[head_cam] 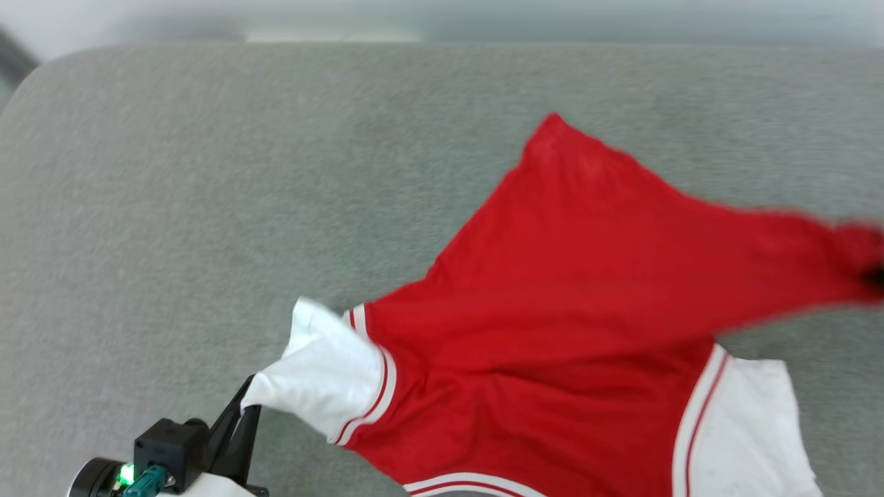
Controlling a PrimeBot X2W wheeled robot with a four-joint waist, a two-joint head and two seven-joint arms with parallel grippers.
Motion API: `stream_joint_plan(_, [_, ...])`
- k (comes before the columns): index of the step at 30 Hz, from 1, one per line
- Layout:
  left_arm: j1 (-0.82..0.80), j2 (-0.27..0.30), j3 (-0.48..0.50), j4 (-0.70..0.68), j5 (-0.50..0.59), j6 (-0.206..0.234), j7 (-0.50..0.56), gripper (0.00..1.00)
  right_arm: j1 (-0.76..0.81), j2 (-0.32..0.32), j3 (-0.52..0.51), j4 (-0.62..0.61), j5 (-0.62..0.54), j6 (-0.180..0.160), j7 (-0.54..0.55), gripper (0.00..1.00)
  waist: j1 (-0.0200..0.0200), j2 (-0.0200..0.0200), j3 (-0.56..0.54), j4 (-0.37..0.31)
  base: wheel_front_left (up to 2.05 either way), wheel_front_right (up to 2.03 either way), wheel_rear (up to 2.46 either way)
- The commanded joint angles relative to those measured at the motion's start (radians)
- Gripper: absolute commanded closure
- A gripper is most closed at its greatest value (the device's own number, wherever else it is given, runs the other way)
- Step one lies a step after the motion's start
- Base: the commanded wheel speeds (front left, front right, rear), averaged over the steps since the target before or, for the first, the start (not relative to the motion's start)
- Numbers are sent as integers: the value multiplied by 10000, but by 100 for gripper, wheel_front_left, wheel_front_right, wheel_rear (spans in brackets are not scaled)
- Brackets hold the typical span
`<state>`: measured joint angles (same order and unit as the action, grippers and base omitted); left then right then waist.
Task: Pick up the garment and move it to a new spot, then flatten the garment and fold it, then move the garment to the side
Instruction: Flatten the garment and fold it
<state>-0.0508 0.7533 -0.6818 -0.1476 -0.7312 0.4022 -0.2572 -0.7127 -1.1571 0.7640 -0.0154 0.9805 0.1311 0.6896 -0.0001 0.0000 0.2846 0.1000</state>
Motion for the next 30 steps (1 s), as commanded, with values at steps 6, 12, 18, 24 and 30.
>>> stream_joint_plan(6, [523,214,153,-168,-182,217,-23,100,2942,-449,-9,-90,740,-8,-728,100,1,0,-618,-776,0,0,0])
stream_joint_plan(12, [610,291,210,-214,-205,226,-27,100,5439,444,-176,658,927,-8,-1643,100,1,0,-589,-876,0,0,0])
stream_joint_plan(18, [621,305,202,-175,-247,228,-6,100,6333,1321,-1051,1177,633,-9,-2316,11,1,0,-606,-915,0,0,0])
stream_joint_plan(24, [604,269,118,-256,-184,287,49,100,5963,819,-2626,304,312,-8,-2290,0,1,0,-693,-860,0,0,0])
stream_joint_plan(30, [229,187,18,-336,-6,204,141,100,4915,177,-4162,-1332,56,-8,-1295,0,1,0,-399,-587,0,0,0])
